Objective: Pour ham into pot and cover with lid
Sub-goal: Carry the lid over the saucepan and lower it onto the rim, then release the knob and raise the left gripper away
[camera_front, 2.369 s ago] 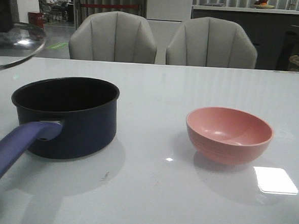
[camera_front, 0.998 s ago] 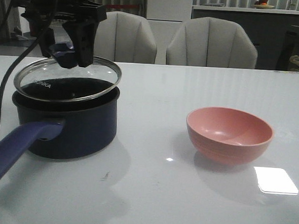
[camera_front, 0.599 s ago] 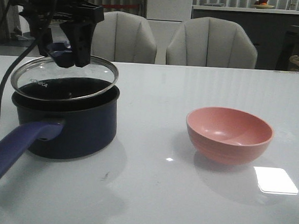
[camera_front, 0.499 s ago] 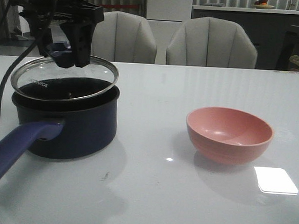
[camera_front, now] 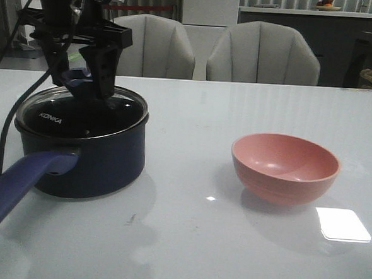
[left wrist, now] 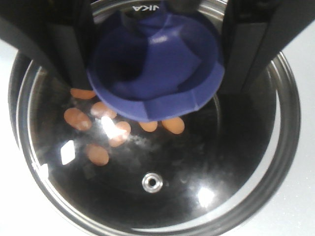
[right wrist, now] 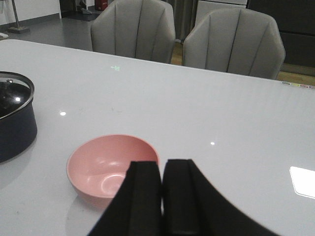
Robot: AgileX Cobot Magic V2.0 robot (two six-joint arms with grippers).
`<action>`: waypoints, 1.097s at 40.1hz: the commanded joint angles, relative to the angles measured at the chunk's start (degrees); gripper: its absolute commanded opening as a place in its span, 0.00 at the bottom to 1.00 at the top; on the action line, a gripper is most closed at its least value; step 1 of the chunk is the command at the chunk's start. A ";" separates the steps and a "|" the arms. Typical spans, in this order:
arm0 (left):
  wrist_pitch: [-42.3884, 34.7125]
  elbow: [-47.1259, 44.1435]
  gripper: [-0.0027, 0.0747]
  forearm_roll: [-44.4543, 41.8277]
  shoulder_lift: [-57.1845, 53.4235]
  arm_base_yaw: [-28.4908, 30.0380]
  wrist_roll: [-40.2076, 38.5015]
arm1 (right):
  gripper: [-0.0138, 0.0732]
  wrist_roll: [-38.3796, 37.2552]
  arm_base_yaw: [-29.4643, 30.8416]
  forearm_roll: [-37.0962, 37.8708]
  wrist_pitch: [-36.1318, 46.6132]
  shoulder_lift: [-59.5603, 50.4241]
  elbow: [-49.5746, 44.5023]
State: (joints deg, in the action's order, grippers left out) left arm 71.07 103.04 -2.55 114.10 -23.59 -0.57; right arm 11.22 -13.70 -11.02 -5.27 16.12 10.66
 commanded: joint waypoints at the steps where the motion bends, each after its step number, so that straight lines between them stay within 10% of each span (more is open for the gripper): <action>1: 1.70 1.64 0.35 1.02 -2.31 -0.15 -0.14 | 0.35 0.04 -0.01 0.09 4.67 0.37 1.61; 12: 1.70 1.64 0.75 1.02 -2.02 -0.15 -0.14 | 0.35 0.04 -0.01 0.09 4.67 0.37 1.61; 44: 1.70 1.64 0.75 2.55 -6.63 -0.15 -0.14 | 0.35 0.04 -0.01 0.09 4.67 0.37 1.61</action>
State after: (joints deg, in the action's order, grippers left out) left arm 71.05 103.15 0.00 111.82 -23.59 -0.53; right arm 11.22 -13.70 -11.02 -5.27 16.12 10.66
